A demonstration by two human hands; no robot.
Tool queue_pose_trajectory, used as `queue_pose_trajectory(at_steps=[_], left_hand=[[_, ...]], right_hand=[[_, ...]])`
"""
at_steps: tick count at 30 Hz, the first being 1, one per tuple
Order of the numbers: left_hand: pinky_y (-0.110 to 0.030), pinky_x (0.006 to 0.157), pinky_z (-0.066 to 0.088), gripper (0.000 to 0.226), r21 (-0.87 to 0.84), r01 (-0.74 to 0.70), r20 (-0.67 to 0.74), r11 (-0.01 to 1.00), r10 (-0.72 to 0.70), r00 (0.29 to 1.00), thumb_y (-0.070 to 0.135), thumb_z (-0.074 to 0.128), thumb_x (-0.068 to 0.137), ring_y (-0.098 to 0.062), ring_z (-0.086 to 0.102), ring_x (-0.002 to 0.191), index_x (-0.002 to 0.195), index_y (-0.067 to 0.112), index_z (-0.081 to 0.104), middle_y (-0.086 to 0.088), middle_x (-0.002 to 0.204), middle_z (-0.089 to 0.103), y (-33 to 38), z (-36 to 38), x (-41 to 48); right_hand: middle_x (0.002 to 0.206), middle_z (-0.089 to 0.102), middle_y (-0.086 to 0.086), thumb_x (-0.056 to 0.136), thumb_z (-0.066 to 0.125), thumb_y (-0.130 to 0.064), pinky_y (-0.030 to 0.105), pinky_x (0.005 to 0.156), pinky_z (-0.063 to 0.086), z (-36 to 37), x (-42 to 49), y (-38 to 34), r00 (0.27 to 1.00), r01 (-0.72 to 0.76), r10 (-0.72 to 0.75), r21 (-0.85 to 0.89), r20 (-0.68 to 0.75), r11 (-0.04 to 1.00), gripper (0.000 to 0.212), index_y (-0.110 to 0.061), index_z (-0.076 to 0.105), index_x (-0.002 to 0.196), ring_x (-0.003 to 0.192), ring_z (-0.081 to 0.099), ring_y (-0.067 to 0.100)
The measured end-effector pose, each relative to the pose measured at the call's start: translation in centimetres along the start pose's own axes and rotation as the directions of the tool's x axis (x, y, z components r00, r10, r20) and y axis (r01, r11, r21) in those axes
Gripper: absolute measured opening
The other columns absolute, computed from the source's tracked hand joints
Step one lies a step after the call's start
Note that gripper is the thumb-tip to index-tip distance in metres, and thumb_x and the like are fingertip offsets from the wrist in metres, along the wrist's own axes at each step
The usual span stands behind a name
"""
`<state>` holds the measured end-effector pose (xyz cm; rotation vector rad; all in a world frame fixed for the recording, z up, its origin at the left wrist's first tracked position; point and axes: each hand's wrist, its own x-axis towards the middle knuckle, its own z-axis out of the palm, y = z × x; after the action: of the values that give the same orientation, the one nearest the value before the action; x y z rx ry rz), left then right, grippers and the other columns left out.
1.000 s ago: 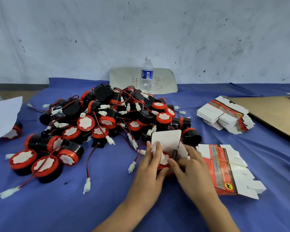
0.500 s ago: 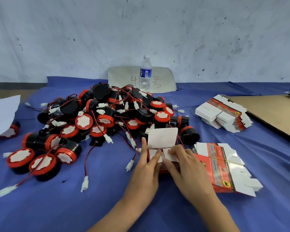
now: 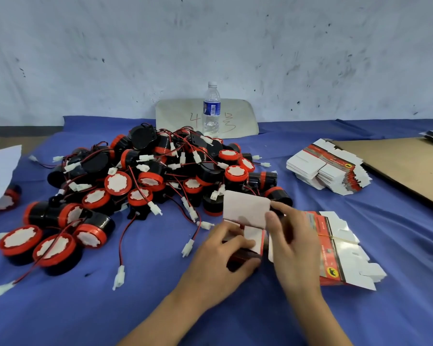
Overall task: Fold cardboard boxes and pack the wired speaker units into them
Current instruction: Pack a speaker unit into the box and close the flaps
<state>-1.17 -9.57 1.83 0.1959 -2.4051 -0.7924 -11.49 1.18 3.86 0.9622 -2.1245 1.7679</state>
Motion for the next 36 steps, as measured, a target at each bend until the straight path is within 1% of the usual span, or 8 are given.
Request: queue_pose_trajectory(at_steps=[3,7,11,16,19,22,31,36], left_hand=[[-0.005,0.091,0.034,0.039,-0.116,-0.012,0.096,0.993,0.024,0.995,0.053,0.067,0.078,0.005,0.047,0.109,0.099,0.020,0.070,0.018,0.115,0.046,0.02,-0.18,-0.11],[-0.012,0.093,0.039,0.035,-0.126,-0.028,0.154,0.992,0.047,0.987,0.046,0.073,0.077,0.000,0.049,0.109,0.098,0.019,0.066,0.018,0.119,0.042,-0.14,0.04,-0.19],[-0.022,0.091,0.046,0.029,-0.143,-0.014,0.133,0.990,0.033,0.991,0.033,0.075,0.078,-0.004,0.053,0.106,0.103,0.021,0.064,0.015,0.118,0.043,-0.12,0.14,0.04],[-0.016,0.090,0.044,0.031,-0.170,-0.003,0.121,0.985,0.024,0.992,0.028,0.074,0.078,-0.003,0.052,0.110,0.107,0.029,0.064,0.017,0.120,0.045,-0.35,0.17,0.07],[-0.008,0.091,0.038,0.037,-0.170,0.009,0.114,0.985,0.010,0.993,0.032,0.073,0.077,0.005,0.046,0.113,0.113,0.029,0.065,0.025,0.122,0.042,-0.56,0.24,-0.12],[-0.011,0.092,0.042,0.043,-0.173,-0.002,0.105,0.985,0.021,0.994,0.034,0.072,0.079,0.004,0.047,0.114,0.120,0.027,0.062,0.023,0.122,0.044,-0.58,0.35,-0.07],[-0.014,0.092,0.044,0.037,-0.179,-0.023,0.079,0.984,0.038,0.996,0.032,0.073,0.080,-0.002,0.051,0.111,0.116,0.028,0.064,0.016,0.121,0.047,-0.38,0.40,0.06],[-0.011,0.080,0.041,0.022,-0.168,-0.029,0.014,0.985,0.032,0.999,0.026,0.079,0.077,-0.003,0.053,0.093,0.087,0.012,0.065,0.010,0.106,0.046,-0.14,0.64,0.00]], right_hand=[[0.087,0.055,-0.008,0.088,0.056,-0.042,0.010,0.071,0.039,-0.61,0.23,-0.31,0.994,0.009,0.004,0.123,-0.105,0.992,0.016,-0.028,0.061,0.081,0.085,0.055,0.002],[0.071,0.060,0.003,0.095,0.056,-0.018,0.015,0.057,0.042,-0.64,0.15,-0.29,0.988,-0.122,0.087,0.295,0.129,0.948,0.021,-0.013,0.059,0.074,0.064,0.054,0.006],[0.087,0.072,-0.005,0.089,0.058,-0.001,0.019,0.066,0.051,-0.36,-0.02,-0.13,0.961,-0.170,0.098,0.271,0.260,0.948,0.019,-0.019,0.062,0.083,0.077,0.067,0.009],[0.083,0.070,-0.021,0.087,0.064,-0.010,0.013,0.065,0.048,-0.16,-0.26,0.05,0.957,-0.058,0.053,0.011,0.284,0.998,0.026,-0.034,0.070,0.093,0.074,0.065,0.000],[0.085,0.072,-0.020,0.082,0.072,-0.024,0.015,0.071,0.051,-0.31,-0.28,-0.13,0.943,-0.088,0.058,0.078,0.327,0.993,0.013,-0.034,0.072,0.089,0.081,0.067,-0.001],[0.087,0.074,-0.014,0.072,0.073,-0.038,0.014,0.072,0.052,-0.41,-0.43,-0.31,0.932,-0.148,0.080,0.170,0.354,0.974,0.023,-0.029,0.073,0.093,0.084,0.068,0.002],[0.079,0.071,-0.014,0.083,0.070,-0.025,0.023,0.064,0.053,0.19,-0.56,-0.08,0.958,-0.123,0.102,0.062,0.269,0.991,0.015,-0.035,0.070,0.094,0.071,0.065,0.013],[0.076,0.069,-0.020,0.088,0.066,-0.015,0.007,0.062,0.043,0.19,-0.09,0.33,0.974,-0.080,0.074,0.017,0.216,0.997,0.015,-0.029,0.073,0.090,0.073,0.063,-0.003]])
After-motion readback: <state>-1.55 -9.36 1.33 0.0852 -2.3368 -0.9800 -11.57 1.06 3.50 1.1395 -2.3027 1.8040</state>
